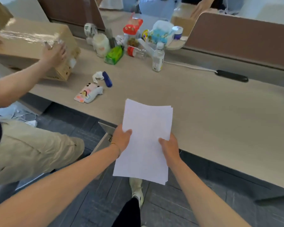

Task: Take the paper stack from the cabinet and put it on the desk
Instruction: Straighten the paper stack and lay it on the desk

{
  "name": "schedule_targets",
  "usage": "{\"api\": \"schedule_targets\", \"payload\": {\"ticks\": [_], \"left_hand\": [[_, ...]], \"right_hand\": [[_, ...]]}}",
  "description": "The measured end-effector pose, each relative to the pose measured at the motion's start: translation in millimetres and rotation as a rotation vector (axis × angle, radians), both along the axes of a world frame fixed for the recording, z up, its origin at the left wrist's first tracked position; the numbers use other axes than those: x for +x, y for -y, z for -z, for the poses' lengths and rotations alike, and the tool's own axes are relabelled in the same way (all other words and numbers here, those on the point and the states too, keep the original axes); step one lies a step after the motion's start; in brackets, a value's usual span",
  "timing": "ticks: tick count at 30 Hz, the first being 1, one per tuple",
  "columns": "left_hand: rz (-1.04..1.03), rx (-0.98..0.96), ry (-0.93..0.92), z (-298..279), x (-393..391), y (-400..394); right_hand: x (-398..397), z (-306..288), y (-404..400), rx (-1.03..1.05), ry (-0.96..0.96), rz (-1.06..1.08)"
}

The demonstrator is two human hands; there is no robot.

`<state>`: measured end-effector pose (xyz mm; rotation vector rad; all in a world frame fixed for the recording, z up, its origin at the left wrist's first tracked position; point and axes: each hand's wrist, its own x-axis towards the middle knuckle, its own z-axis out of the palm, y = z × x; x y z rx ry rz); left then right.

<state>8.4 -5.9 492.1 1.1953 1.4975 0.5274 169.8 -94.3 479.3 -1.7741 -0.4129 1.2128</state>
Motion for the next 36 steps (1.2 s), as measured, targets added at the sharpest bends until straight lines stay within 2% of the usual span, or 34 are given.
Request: {"api": "schedule_targets", "payload": {"ticks": [8, 17, 24, 31, 36], "left_hand": [[0.130, -0.003, 0.013, -7, 88, -98], [0.183, -0.051, -0.005, -13, 185, -182], [-0.021, -0.154, 0.216, -18, 259, -217], [-0.107, 0.124, 0.253, -18, 292, -246], [-0.077, 0.213, 0.277, -1, 297, -239]], "right_hand": [[82, -17, -73, 0.019, 0.075, 0.136], [174, -22, -144, -0.053, 0.020, 0.314], [236, -31, -200, -0.025, 0.041, 0.389], [271, -38, -230, 0.153, 0.063, 0.528], [273, -24, -233, 0.166, 0.029, 0.530]]}}
